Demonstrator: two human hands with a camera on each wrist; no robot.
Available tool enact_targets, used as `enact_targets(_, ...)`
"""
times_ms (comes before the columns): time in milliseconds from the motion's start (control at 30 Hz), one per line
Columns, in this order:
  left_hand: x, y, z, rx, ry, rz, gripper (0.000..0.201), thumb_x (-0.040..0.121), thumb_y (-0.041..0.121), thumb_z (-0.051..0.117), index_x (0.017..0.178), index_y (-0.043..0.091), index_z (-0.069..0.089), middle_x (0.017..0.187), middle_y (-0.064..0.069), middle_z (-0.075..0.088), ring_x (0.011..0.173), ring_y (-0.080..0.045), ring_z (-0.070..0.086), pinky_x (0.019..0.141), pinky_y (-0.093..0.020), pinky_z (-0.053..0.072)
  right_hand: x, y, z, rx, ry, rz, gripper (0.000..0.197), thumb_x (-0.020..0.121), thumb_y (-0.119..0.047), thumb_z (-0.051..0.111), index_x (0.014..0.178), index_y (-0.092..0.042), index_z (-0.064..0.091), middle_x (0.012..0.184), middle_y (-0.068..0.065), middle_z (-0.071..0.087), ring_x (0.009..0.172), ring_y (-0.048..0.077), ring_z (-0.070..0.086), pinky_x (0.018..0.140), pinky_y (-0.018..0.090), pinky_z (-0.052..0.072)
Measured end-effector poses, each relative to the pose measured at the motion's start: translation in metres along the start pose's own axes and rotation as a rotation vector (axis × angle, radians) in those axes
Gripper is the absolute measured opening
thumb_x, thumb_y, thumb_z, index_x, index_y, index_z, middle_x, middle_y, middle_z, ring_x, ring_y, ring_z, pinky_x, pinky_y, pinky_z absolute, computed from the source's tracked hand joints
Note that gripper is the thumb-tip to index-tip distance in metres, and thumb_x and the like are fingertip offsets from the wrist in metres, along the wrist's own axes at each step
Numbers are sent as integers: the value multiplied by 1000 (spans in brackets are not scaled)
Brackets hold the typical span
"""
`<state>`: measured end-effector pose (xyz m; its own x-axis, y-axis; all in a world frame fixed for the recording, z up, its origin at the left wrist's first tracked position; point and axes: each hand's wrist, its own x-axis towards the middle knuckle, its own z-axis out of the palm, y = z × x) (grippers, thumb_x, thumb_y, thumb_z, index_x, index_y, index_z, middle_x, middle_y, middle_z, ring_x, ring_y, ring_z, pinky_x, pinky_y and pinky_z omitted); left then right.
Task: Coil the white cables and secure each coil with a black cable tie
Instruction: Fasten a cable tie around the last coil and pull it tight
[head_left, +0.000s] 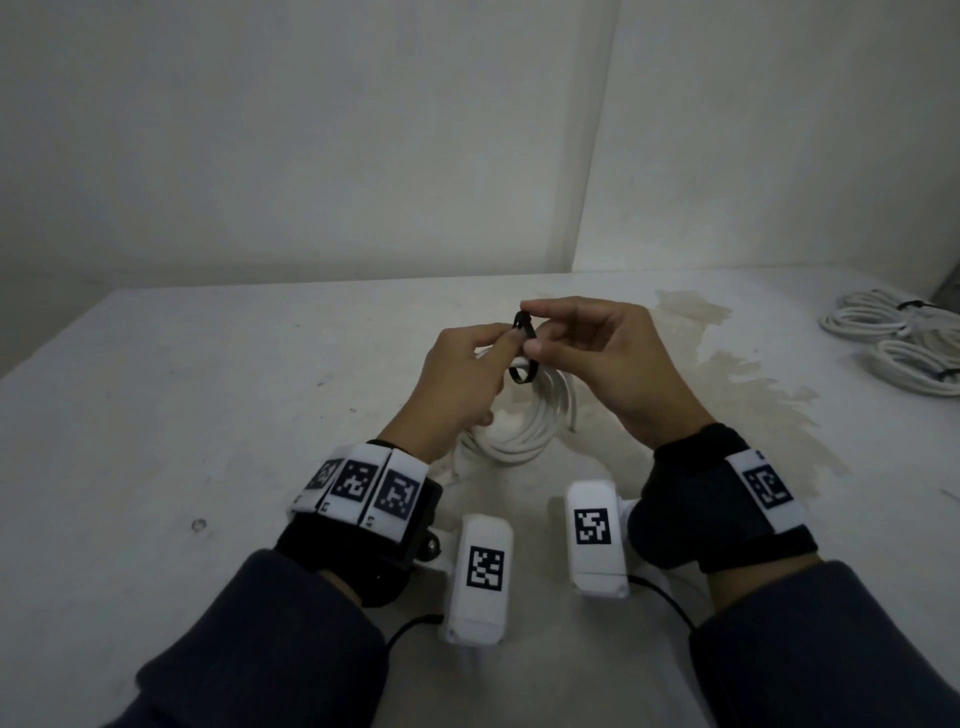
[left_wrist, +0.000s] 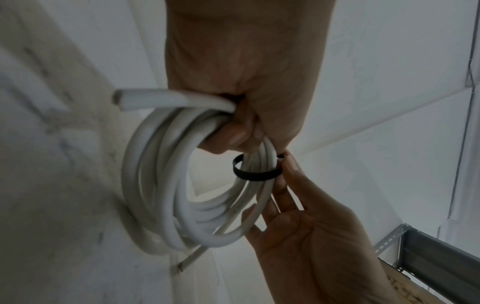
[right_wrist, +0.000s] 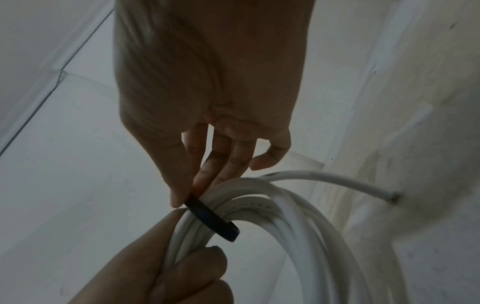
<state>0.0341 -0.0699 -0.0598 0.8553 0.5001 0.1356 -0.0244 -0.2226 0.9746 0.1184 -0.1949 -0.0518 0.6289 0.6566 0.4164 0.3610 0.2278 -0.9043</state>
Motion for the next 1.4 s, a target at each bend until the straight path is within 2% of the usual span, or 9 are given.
enact_targets(233,-6,6,0,-119,-116,-70,21,98,26,50,97,21,70,46,5,27,40,-9,22,38,-17,24,0,1,0,26,46,-52,20,77,8,70,92,-5,68,69,-3,71,71,13,69,71,21,53)
enact_targets(367,-7,9,-1,-206,-140,-141,34,96,25,48,64,18,53,45,5,28,39,-9,21,40,-18,19,-1,2,2,25,66,-64,17,78,10,69,88,-4,69,70,0,71,70,14,69,68,23,54)
enact_targets(500,-8,10,-1,-228,-142,-157,38,96,40,48,66,17,46,44,5,28,38,-9,22,39,-17,19,-1,-1,3,3,68,-51,13,80,9,68,87,-2,68,68,0,70,69,15,68,67,23,54)
enact_targets(633,-8,8,-1,-256,-153,-173,38,93,47,53,68,18,49,46,5,26,39,-8,20,37,-17,19,-1,0,4,-44,119,-70,6,79,1,73,83,-4,71,74,29,64,72,41,63,77,50,54)
enact_targets(700,-7,7,-1,-282,-169,-200,36,92,47,55,68,21,55,47,6,25,39,-8,19,37,-17,18,0,2,3,-72,142,-60,5,77,-7,77,81,-9,74,78,32,64,80,50,61,83,58,50)
enact_targets(800,-6,5,-1,-326,-204,-251,36,91,48,56,69,20,52,47,6,23,38,-7,17,37,-17,16,-1,2,4,-108,158,-52,5,79,-9,76,81,-6,72,85,20,71,87,33,68,89,47,54)
enact_targets(1033,-4,0,0,-454,-96,-337,39,89,41,61,60,19,48,44,6,23,35,-6,18,37,-14,15,0,7,15,56,105,110,5,85,-7,68,87,-7,64,91,14,67,82,16,64,77,27,53)
enact_targets(1233,-2,-4,-1,-406,-32,-351,36,86,42,65,64,17,53,46,5,26,34,-7,20,34,-15,18,0,4,17,148,71,290,22,90,-3,61,110,-10,64,97,13,68,83,24,64,84,43,52)
enact_targets(1400,-2,-3,0,-346,-53,-322,38,85,45,64,63,17,51,48,3,26,38,-9,20,36,-17,18,-1,-1,24,202,168,371,26,95,-15,57,103,7,67,94,25,65,83,31,59,87,46,53)
